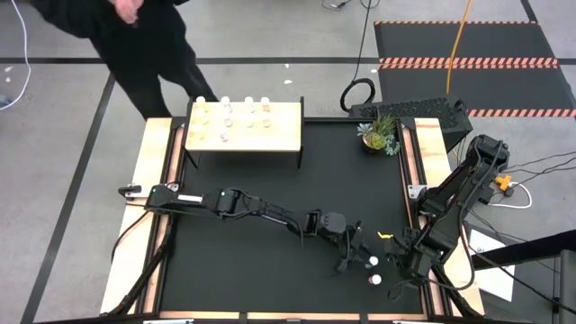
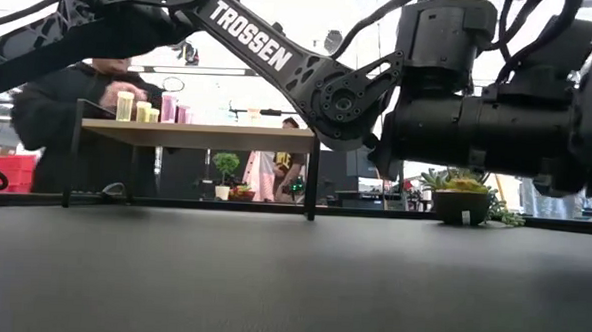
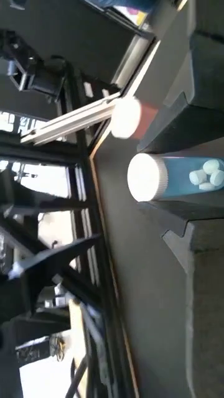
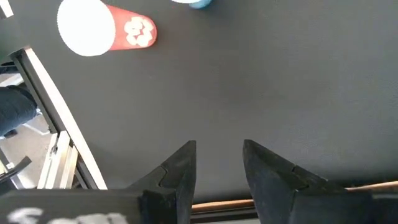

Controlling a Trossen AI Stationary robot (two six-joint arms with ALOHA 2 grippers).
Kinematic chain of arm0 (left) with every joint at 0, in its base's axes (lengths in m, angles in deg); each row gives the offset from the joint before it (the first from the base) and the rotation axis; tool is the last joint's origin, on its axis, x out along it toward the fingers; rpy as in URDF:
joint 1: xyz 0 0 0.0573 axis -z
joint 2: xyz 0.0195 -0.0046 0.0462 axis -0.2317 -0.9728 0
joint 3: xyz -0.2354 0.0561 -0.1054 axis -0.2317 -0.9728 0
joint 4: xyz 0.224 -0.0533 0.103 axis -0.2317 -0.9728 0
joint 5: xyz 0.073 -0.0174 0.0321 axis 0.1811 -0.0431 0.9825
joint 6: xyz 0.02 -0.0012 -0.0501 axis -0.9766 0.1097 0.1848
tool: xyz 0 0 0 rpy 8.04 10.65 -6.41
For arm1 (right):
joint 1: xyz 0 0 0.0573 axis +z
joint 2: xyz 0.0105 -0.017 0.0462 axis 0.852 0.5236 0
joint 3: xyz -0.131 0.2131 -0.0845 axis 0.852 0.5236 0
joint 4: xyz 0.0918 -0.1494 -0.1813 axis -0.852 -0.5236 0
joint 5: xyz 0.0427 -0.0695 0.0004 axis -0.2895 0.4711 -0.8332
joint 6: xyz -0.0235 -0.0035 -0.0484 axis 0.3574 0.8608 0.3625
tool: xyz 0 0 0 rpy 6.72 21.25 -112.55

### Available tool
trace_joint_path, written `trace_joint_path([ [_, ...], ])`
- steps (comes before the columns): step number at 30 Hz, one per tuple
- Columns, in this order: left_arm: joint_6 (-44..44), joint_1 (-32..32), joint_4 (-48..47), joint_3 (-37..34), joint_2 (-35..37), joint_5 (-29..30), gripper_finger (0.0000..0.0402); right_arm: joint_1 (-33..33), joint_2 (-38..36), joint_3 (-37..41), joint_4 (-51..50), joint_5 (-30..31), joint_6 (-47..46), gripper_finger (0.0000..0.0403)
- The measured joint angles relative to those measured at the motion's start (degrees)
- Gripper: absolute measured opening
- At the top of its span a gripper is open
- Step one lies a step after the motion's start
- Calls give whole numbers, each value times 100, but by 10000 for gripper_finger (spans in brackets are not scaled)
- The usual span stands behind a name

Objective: Pick and place medicine bottles onto shelf by color
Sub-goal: Put the blue medicine bottle aligned with the other blue medicine bottle on the shelf

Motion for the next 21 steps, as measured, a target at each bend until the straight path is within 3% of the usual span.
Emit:
trace_joint_path([
  [4,22,-9,-220,-4,252,-3,125,40,-1,-2,-32,242,25,125],
  [14,-531,-116,-2097,-4,1052,23,125,296,-2,-4,-627,674,-116,125],
  [21,-550,-330,-2705,-4,1483,180,124,421,-2,-4,-961,1152,-359,125],
])
